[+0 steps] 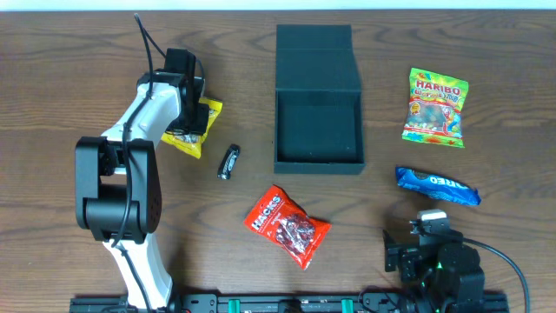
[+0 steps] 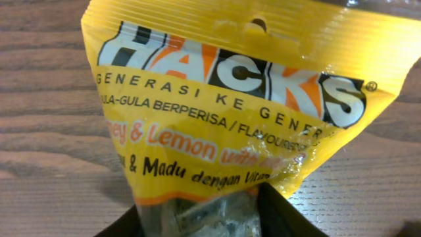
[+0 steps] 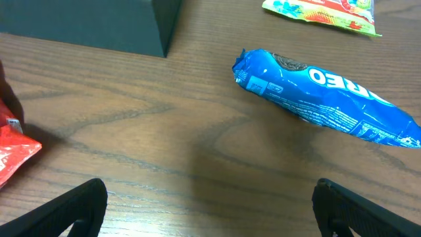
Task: Pack container
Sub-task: 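Carry the yellow bag right and lower it into the black box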
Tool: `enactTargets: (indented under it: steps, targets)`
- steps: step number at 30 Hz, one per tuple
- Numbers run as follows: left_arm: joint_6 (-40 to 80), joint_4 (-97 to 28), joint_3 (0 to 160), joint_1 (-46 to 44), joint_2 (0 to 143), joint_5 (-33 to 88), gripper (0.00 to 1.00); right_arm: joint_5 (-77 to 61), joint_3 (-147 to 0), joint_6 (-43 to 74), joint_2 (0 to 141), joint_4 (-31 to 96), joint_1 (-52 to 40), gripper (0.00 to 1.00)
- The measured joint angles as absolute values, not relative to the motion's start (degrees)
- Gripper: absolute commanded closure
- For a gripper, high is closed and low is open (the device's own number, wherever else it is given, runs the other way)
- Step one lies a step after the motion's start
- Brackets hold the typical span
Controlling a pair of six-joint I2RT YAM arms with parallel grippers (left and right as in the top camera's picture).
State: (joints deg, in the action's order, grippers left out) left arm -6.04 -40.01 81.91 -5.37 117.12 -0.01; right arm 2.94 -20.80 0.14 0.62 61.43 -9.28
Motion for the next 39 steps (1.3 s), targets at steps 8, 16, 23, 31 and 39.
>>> enactTargets:
  steps: [8, 16, 23, 31, 39]
  targets:
    - [-6.2, -40.5, 82.7, -5.4, 116.2, 0.0, 0.92, 2.9, -20.8, 0.1, 0.6, 61.4, -9.3, 0.01]
    - [-5.5, -40.6, 82.7, -5.4, 116.2, 0.0, 0.94, 2.9, -20.8, 0.1, 0.6, 61.4, -9.3, 0.01]
    - [-4.3, -42.7, 82.5, -5.4, 113.9, 2.7, 0.94, 2.9, -20.8, 0.1, 0.6, 61.4, -9.3, 0.01]
    - [0.4, -45.3, 82.0, -5.9, 99.7, 4.8, 0.94, 2.9, -20.8, 0.1, 0.6, 61.4, -9.3, 0.01]
    - [12.3, -45.8, 82.0, -18.0, 93.8, 7.6, 0.94, 3.0, -20.8, 0.1, 0.6, 61.4, -9.3, 0.01]
